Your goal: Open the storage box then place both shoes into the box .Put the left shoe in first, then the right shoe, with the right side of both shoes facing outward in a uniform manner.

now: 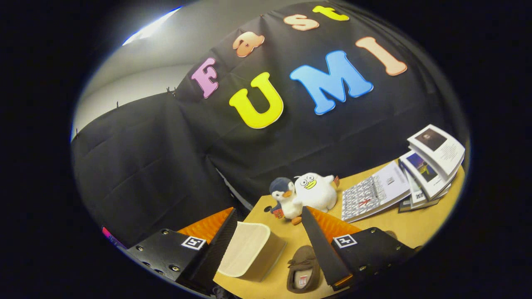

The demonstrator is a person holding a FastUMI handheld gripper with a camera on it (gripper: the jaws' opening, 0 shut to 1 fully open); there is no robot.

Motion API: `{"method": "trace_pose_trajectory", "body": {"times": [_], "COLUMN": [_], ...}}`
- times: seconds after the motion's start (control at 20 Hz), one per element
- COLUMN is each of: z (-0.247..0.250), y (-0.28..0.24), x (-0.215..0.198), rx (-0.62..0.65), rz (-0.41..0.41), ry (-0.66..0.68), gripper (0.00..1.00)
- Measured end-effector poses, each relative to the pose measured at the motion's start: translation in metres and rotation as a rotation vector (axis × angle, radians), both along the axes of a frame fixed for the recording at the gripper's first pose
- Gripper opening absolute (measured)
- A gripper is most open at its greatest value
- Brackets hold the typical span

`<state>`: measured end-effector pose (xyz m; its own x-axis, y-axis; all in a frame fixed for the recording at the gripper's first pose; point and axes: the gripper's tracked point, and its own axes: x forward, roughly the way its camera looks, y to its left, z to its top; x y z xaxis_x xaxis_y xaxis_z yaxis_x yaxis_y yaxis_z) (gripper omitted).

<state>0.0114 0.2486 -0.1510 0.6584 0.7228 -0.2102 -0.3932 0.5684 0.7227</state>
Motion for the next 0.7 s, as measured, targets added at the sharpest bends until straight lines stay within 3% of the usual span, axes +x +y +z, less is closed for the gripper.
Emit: {"method": "trace_pose_trajectory", "body": {"times": [0.45, 0.7], "z": [-0.057, -0.104], "y": [0.094, 0.127], "x": [-0.042, -0.059], "rx": [0.175, 0.225], "rz": [0.311, 0.415], "ry": [0.247, 0.405], "gripper": [0.97, 0.97]}}
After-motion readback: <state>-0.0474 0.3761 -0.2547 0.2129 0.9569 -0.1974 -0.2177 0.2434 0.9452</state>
